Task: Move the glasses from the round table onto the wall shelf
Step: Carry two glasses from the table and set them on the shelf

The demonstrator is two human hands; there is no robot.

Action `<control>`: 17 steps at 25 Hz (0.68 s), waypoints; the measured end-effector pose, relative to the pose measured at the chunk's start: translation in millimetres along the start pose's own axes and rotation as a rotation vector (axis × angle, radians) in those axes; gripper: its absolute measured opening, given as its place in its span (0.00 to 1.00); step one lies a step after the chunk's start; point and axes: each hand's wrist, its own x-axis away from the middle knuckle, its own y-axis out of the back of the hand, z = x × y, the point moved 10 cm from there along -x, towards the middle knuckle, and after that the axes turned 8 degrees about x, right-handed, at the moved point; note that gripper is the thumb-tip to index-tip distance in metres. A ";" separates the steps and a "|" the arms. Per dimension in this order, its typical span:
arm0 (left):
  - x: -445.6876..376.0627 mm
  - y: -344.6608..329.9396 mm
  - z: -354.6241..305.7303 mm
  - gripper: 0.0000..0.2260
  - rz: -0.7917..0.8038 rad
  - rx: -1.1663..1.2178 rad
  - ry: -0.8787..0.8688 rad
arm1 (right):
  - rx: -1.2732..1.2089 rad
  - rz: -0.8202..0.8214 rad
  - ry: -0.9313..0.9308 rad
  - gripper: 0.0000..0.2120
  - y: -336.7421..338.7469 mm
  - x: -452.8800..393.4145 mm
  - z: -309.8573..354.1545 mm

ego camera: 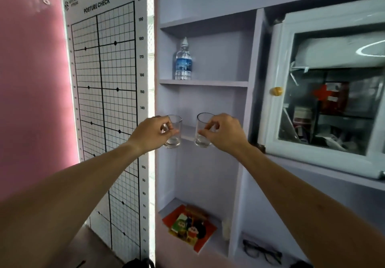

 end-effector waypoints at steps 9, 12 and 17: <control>-96.1 -24.6 88.0 0.08 -0.071 -0.023 0.107 | -0.159 0.028 -0.078 0.08 -108.9 -132.6 -53.8; -114.1 -35.0 107.2 0.08 -0.071 -0.035 0.119 | -0.172 0.056 -0.081 0.10 -138.1 -151.8 -62.4; -140.2 -47.9 132.4 0.08 -0.048 -0.057 0.126 | -0.192 0.088 -0.116 0.10 -171.7 -178.3 -70.6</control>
